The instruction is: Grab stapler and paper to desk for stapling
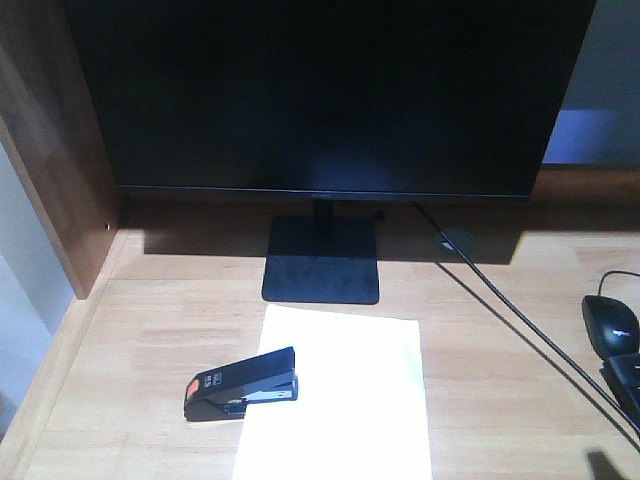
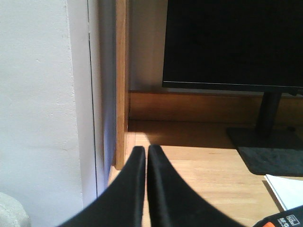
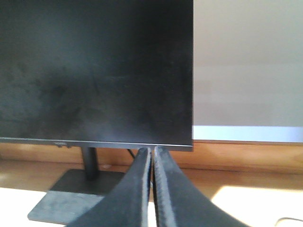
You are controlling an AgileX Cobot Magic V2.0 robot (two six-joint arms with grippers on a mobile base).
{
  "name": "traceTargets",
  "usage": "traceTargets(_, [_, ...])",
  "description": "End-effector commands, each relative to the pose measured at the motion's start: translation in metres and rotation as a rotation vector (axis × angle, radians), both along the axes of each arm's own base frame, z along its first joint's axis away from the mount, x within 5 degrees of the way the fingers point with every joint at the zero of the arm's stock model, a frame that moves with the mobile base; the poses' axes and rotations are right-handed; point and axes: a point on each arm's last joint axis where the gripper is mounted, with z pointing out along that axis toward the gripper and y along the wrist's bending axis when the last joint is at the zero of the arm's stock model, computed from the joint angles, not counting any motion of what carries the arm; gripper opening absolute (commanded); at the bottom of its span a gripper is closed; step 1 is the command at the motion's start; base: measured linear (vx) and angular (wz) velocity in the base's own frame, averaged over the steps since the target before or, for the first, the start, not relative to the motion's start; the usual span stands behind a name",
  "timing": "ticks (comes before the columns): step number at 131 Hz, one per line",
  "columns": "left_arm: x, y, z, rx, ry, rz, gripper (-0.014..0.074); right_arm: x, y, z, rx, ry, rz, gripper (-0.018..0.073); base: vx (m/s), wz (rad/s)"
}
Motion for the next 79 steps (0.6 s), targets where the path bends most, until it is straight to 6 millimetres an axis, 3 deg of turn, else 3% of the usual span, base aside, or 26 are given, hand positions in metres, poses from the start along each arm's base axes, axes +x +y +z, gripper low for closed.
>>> traceTargets(1, [-0.0006,0.0004,0.0038,-0.017,-0.076,0.006,-0.0006,0.0001,0.0022,0.0084,-0.018,-0.029,0.023,-0.0006,0.0,0.0])
traceTargets(79, [-0.0006,0.0004,0.0038,-0.017,-0.076,0.006,-0.0006,0.0001,0.0022,0.0083,-0.06,-0.035,0.021,-0.0006,0.0,0.0])
